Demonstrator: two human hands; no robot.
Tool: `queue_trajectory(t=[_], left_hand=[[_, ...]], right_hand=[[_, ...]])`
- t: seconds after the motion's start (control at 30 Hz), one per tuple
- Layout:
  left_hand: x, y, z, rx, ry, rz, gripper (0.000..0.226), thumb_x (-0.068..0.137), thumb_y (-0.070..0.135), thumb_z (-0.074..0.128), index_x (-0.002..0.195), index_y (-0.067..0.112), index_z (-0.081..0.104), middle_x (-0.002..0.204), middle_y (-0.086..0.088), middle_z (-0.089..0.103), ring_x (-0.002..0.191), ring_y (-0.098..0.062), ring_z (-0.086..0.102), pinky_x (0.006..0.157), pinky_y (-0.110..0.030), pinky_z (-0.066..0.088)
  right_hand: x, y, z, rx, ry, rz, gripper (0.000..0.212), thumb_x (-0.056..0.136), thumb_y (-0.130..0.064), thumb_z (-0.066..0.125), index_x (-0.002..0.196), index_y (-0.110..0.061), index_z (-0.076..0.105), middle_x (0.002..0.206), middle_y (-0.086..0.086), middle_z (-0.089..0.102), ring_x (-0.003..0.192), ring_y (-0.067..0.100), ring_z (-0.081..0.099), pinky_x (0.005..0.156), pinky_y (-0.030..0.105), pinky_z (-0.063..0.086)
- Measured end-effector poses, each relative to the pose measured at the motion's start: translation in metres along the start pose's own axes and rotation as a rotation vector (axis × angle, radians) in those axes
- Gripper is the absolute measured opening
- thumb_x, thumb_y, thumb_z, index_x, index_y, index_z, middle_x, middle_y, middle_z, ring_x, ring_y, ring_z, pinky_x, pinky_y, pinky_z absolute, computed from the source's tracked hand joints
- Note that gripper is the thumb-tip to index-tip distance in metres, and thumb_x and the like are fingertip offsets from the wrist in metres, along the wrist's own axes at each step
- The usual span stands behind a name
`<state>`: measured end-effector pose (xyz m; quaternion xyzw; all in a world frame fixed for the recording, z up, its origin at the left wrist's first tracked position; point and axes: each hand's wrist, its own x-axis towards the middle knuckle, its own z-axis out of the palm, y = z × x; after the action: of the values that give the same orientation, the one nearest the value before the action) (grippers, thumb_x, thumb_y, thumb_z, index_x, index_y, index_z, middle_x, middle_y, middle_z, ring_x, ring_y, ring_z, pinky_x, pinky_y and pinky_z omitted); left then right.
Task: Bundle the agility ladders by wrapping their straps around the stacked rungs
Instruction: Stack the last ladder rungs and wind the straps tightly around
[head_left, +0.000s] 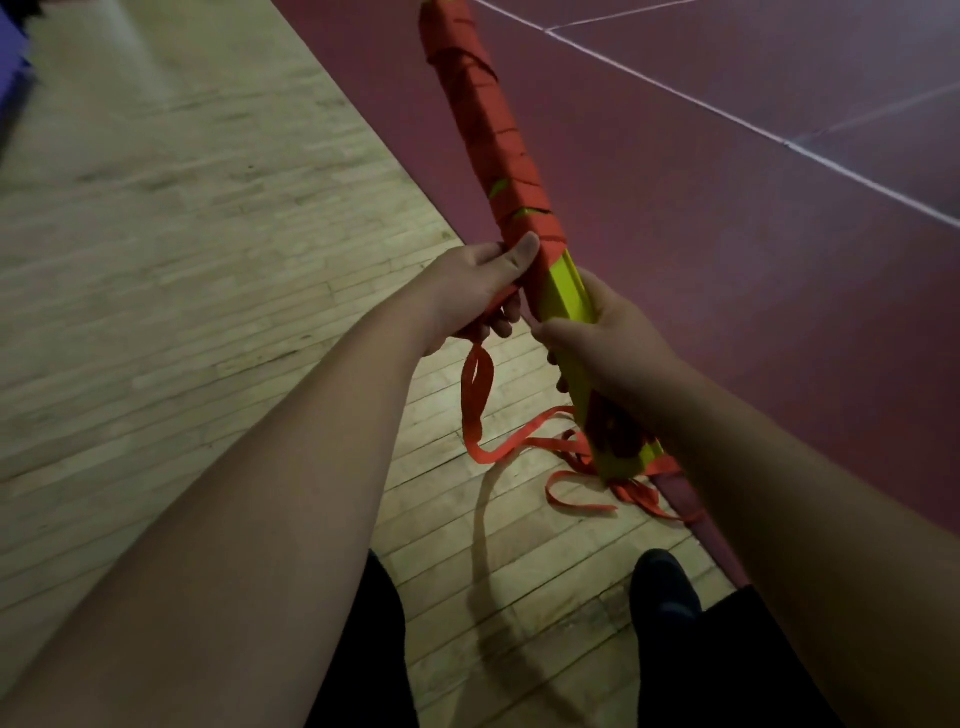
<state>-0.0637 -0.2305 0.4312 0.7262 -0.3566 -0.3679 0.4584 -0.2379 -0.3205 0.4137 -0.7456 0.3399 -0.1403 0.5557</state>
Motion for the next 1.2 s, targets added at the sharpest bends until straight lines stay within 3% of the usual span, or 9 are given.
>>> queue_trajectory(t=[0.13,0.27,0.4,0.5,0.63,0.77,0.9,1.07,1.2], left_hand=[[-0.022,0.017,-0.002,0.075,-0.057,0.028,0.048,0.106,0.066,0.054,0.124,0.024,0.07,0.099,0.0,0.083,0.084,-0.025,0.081,0.076,-0.043,0.064],[-0.046,0.038,-0.005,0.212,-0.174,-0.004,0.022,0.11,0.054,0.054,0.127,0.043,0.062,0.108,0.017,0.081,0.087,-0.025,0.083,0.087,-0.049,0.065],[-0.064,0.048,-0.013,0.362,-0.314,-0.115,0.046,0.106,0.035,0.07,0.148,0.039,0.051,0.129,0.009,0.073,0.087,-0.026,0.083,0.083,-0.051,0.068],[-0.066,0.033,-0.014,0.428,-0.201,-0.139,0.027,0.103,0.029,0.074,0.13,0.027,0.068,0.122,0.003,0.074,0.082,-0.024,0.083,0.086,-0.049,0.068],[-0.062,0.01,-0.003,0.403,-0.083,-0.134,0.022,0.103,0.047,0.071,0.108,0.028,0.081,0.112,0.011,0.079,0.08,-0.014,0.082,0.086,-0.044,0.067],[-0.054,0.009,0.003,0.232,-0.148,-0.166,0.025,0.106,0.045,0.068,0.121,0.026,0.075,0.113,0.011,0.082,0.093,-0.015,0.082,0.091,-0.04,0.062],[-0.043,0.009,-0.008,0.137,-0.128,-0.112,0.024,0.106,0.034,0.068,0.128,0.024,0.066,0.106,0.0,0.084,0.097,-0.021,0.082,0.098,-0.044,0.059],[-0.034,0.008,-0.019,-0.077,-0.093,-0.021,0.022,0.104,0.006,0.067,0.125,0.012,0.07,0.109,-0.008,0.082,0.102,-0.029,0.081,0.09,-0.045,0.065],[-0.033,0.004,-0.023,-0.096,-0.12,-0.06,0.023,0.106,0.006,0.063,0.128,0.008,0.068,0.103,-0.006,0.08,0.093,-0.023,0.079,0.075,-0.039,0.063]], right_hand=[[-0.011,-0.013,-0.004,-0.121,0.085,-0.046,0.079,0.096,-0.017,0.072,0.158,-0.049,0.037,0.107,0.0,0.068,0.086,0.022,0.073,0.057,0.028,0.06],[-0.022,-0.027,-0.012,-0.199,0.145,-0.147,0.075,0.097,-0.017,0.071,0.154,-0.055,0.04,0.103,-0.007,0.066,0.079,0.022,0.072,0.061,0.039,0.063],[-0.027,-0.032,-0.013,-0.28,0.241,-0.202,0.077,0.096,-0.018,0.07,0.15,-0.064,0.038,0.097,-0.009,0.067,0.073,0.018,0.068,0.061,0.043,0.06],[-0.029,-0.027,-0.009,-0.292,0.281,-0.18,0.079,0.097,-0.02,0.07,0.149,-0.067,0.033,0.099,-0.007,0.065,0.075,0.023,0.07,0.066,0.052,0.064],[-0.027,-0.016,-0.005,-0.285,0.254,-0.147,0.078,0.099,-0.018,0.069,0.152,-0.064,0.035,0.099,-0.006,0.064,0.075,0.02,0.069,0.065,0.044,0.064],[-0.016,-0.018,-0.007,-0.237,0.16,-0.136,0.078,0.096,-0.013,0.069,0.154,-0.057,0.041,0.099,-0.003,0.066,0.074,0.02,0.068,0.06,0.039,0.062],[-0.007,-0.028,-0.006,-0.119,0.026,-0.108,0.078,0.095,-0.013,0.071,0.156,-0.052,0.043,0.103,0.002,0.069,0.08,0.02,0.07,0.054,0.024,0.056],[0.002,-0.038,-0.007,-0.019,-0.085,-0.104,0.074,0.093,-0.013,0.071,0.153,-0.05,0.049,0.103,0.006,0.071,0.083,0.02,0.071,0.058,0.026,0.059],[-0.001,-0.032,-0.009,0.04,-0.112,-0.087,0.072,0.094,-0.012,0.073,0.153,-0.047,0.051,0.104,0.008,0.07,0.08,0.019,0.071,0.061,0.028,0.061]])
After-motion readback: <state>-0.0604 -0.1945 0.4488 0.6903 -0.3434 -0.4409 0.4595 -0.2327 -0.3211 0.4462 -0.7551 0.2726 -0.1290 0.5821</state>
